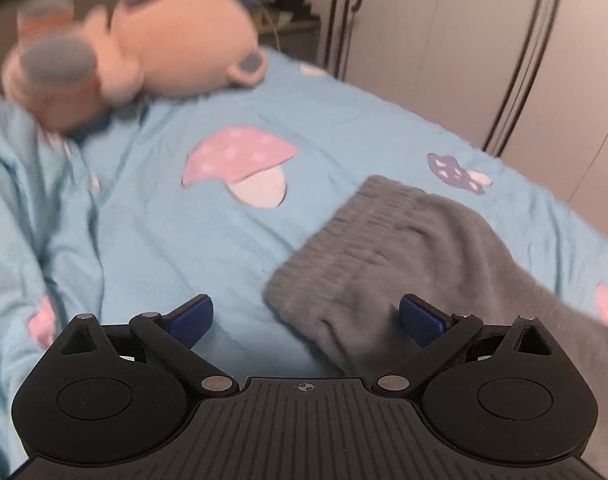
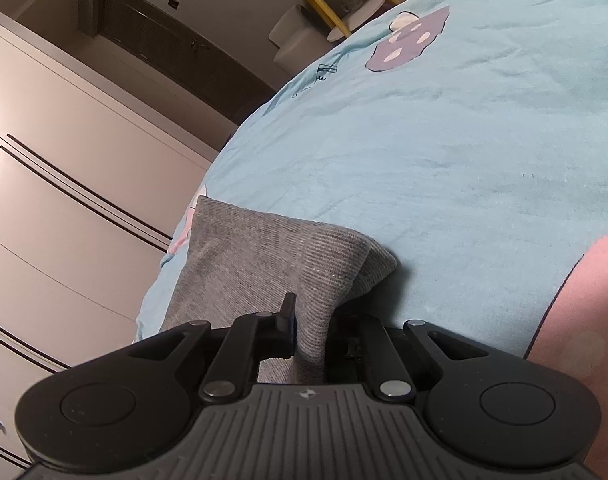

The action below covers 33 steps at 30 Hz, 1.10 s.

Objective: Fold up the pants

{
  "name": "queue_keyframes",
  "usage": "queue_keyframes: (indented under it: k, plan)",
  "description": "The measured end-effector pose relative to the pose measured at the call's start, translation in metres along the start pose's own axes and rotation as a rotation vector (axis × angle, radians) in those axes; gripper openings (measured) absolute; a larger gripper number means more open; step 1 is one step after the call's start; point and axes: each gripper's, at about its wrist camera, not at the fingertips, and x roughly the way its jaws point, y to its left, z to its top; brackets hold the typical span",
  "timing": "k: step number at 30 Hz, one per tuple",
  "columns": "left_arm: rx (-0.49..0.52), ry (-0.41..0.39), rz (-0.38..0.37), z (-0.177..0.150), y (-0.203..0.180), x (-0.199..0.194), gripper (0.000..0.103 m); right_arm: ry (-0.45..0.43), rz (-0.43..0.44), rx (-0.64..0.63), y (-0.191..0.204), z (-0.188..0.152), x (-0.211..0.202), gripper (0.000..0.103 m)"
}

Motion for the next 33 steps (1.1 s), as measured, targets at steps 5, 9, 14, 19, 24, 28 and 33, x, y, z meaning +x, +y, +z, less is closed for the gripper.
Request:
queue_keyframes:
  k: [5,9,14,19,24,28,33]
  plan:
    - [-0.012,0.124,-0.242,-0.006,0.008,0.017,0.102,-0.002,-0.016,0.017,0.002,-0.001,-0.002,0.009]
    - [-0.04,0.18,-0.2,-0.006,0.0,0.043,0.07,-0.006,-0.038,0.036,0.004,-0.001,-0.004,0.009]
    - [-0.048,0.114,-0.228,0.009,0.009,0.031,0.04,0.008,-0.071,0.018,0.009,0.0,-0.006,0.009]
    - [0.039,0.07,-0.159,0.006,0.01,0.034,0.044,-0.002,-0.086,0.011,0.012,-0.002,-0.005,0.009]
    - [-0.033,0.024,-0.048,-0.003,0.012,0.022,0.095,0.005,-0.079,0.012,0.011,-0.001,-0.005,0.009]
    - [-0.155,-0.101,-0.02,0.007,0.022,-0.015,0.099,0.024,-0.03,0.025,0.003,0.003,-0.006,0.012]
    - [-0.317,-0.087,-0.24,-0.006,0.022,-0.056,0.101,0.006,0.016,0.045,-0.005,-0.001,-0.008,0.014]
